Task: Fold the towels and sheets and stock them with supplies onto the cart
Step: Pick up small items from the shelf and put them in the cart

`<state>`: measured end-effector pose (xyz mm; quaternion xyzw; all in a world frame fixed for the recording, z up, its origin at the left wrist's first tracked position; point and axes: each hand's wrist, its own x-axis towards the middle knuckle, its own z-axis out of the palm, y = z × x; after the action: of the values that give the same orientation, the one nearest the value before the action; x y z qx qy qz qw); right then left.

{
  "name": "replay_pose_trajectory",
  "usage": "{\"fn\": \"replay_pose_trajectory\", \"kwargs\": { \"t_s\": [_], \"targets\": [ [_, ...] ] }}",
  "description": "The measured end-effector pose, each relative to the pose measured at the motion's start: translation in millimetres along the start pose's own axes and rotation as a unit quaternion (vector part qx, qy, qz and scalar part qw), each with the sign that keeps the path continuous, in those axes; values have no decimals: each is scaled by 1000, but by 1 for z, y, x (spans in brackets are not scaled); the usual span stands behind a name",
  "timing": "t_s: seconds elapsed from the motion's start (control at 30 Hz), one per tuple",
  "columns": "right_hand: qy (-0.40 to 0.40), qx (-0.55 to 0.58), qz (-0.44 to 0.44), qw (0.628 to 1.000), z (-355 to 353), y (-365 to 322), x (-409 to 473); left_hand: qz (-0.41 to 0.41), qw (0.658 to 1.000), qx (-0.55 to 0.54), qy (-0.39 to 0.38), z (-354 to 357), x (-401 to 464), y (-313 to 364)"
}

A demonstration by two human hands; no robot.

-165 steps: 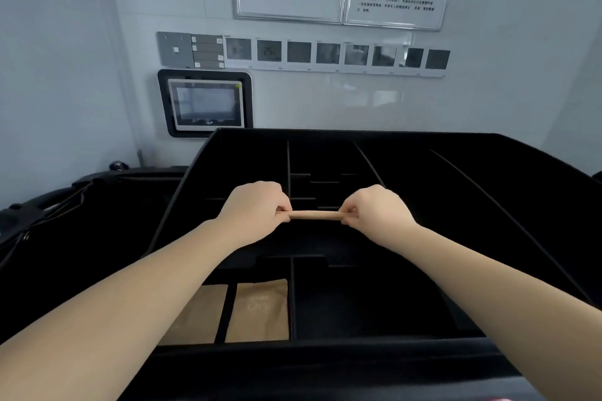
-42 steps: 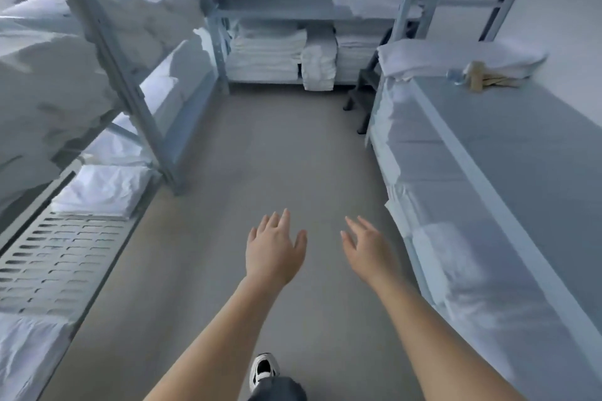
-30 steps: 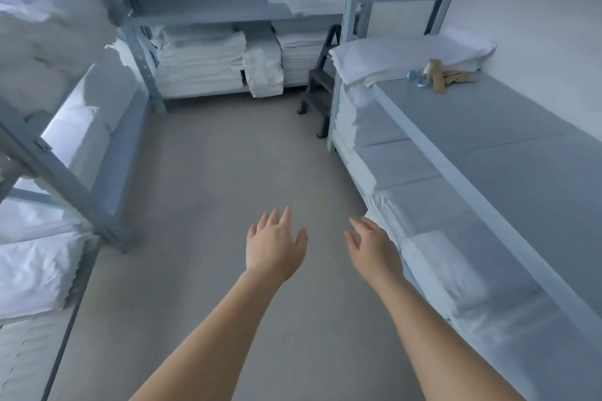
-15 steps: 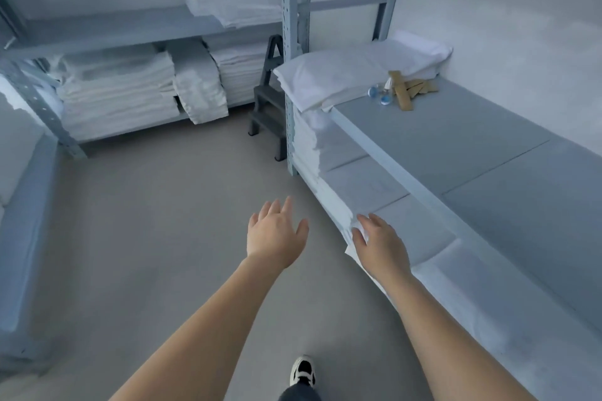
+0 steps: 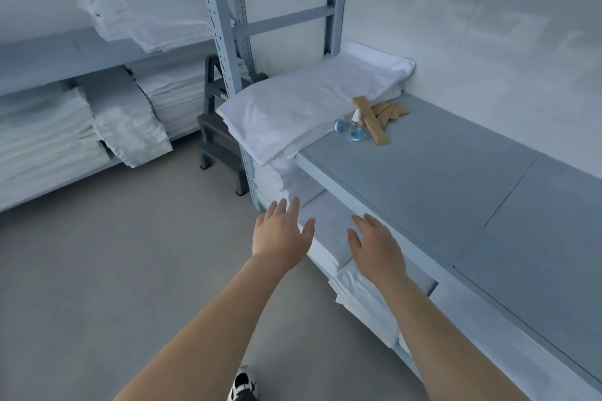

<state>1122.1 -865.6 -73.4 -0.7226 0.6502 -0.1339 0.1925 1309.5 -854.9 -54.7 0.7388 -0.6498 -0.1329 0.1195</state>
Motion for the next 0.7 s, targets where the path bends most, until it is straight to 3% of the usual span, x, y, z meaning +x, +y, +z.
{"fn": "replay_pose_trajectory", "kwargs": {
  "t_s": [0.43,0.7],
  "targets": [
    [68,46,157,984,39,-54,179,143,985,27,-90,-4,225,-56],
    [86,45,233,968,38,-46,251,237,965,41,-108,0,325,-43]
  ]
}}
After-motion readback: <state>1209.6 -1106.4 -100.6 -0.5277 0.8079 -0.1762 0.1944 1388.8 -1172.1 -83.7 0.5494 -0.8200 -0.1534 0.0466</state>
